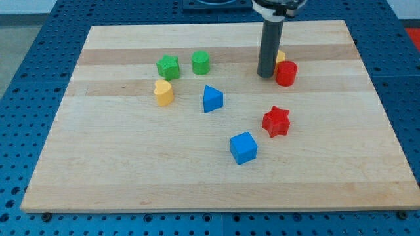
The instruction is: Move the hexagon to the top right
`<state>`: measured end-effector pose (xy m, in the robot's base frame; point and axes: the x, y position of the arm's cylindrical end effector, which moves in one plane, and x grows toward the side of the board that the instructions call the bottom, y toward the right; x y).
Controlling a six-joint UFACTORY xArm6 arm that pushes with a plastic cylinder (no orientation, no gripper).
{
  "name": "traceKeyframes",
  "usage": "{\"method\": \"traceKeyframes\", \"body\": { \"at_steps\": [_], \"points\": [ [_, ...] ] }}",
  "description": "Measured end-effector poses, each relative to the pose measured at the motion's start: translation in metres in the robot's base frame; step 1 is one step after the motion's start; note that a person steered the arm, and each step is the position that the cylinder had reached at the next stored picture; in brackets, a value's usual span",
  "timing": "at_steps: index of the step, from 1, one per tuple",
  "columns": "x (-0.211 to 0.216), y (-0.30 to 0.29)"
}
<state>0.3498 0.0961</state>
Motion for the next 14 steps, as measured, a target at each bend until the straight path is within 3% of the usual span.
{"method": "traceKeyframes", "body": {
  "at_steps": [4, 7, 14],
  "points": [
    [-0.052, 0.039],
    [-0.056, 0.079],
    [-0.075, 0.109]
  ]
}}
